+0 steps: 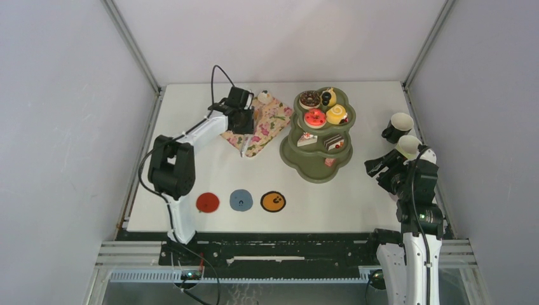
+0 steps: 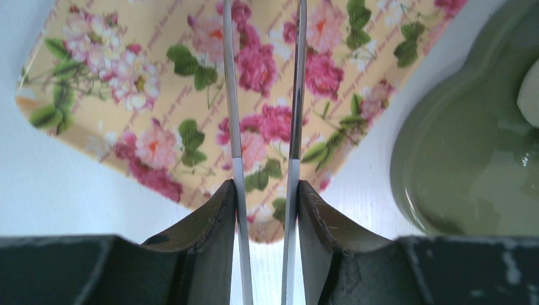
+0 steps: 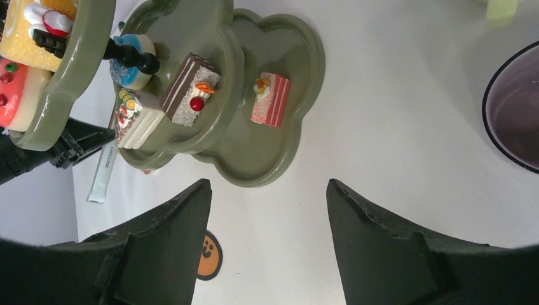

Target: Serve the afternoon tea

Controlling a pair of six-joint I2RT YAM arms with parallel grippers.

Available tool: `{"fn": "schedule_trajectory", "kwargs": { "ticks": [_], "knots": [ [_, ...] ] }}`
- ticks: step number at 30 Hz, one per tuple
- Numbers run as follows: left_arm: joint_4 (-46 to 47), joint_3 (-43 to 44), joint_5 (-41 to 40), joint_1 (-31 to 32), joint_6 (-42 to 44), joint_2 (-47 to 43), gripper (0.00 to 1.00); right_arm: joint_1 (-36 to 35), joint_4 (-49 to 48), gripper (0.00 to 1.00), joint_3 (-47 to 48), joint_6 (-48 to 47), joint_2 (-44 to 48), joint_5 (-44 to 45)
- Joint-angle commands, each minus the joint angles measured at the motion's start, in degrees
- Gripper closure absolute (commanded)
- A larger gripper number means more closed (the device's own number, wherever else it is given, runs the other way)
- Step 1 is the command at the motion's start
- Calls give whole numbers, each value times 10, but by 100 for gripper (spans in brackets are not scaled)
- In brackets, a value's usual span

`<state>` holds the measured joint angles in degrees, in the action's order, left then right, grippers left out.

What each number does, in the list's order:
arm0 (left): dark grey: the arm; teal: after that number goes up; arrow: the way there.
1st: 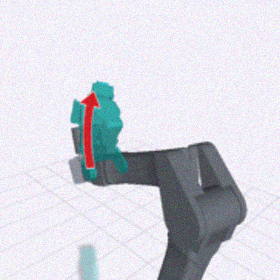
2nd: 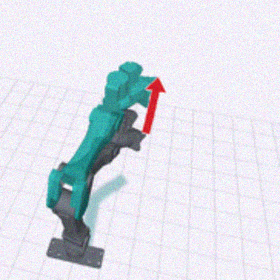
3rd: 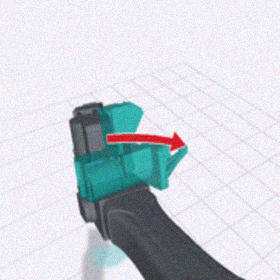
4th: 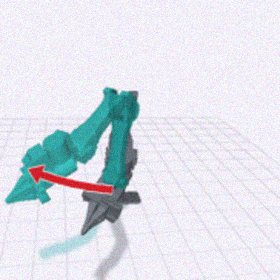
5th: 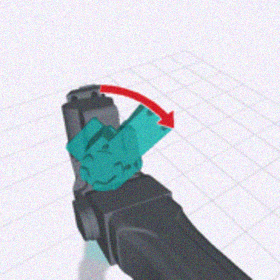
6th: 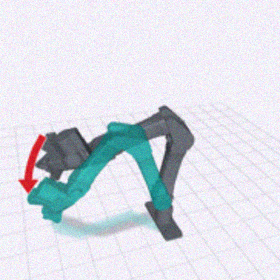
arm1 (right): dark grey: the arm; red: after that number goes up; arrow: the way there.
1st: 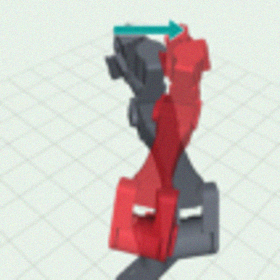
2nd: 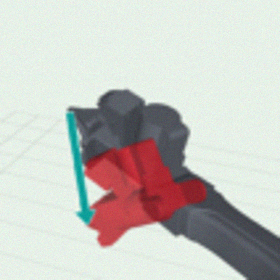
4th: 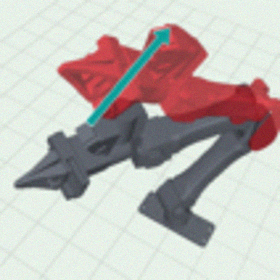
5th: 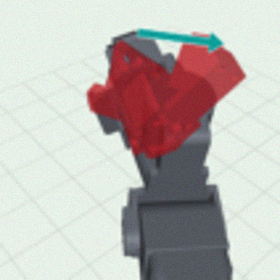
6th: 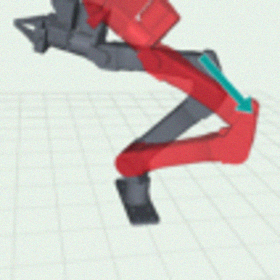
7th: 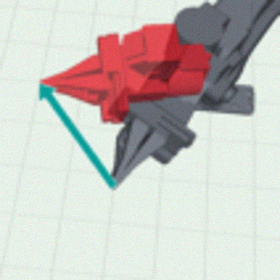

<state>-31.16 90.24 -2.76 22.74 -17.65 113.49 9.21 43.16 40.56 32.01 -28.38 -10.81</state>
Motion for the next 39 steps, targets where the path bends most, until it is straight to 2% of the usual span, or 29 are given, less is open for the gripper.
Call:
{"fn": "schedule_trajectory", "kwargs": {
  "ticks": [1, 9, 15, 21, 25, 29, 39],
  "knots": [
    [33, -52, 19, 6, -13, -88, 73, -4, -19, 25, 0, -5, 4, -4],
    [31, -164, 12, 25, -9, -199, 74, -8, -21, 25, -1, -3, 3, -8],
    [22, -189, 12, 46, -15, -251, 75, -14, -24, 25, 0, -5, 5, -8],
    [20, -231, 30, 97, -19, -293, 74, -15, -19, 25, -1, -6, 10, -3],
    [23, -247, 34, 133, -20, -302, 74, -16, -18, 25, -1, -6, 12, -4],
    [67, -284, 59, 147, -35, -300, 74, -16, -23, 25, -1, -6, 16, -5],
    [101, -270, 57, 212, -50, -264, 73, -20, -18, 25, -1, -8, 12, -1]
  ]
}}
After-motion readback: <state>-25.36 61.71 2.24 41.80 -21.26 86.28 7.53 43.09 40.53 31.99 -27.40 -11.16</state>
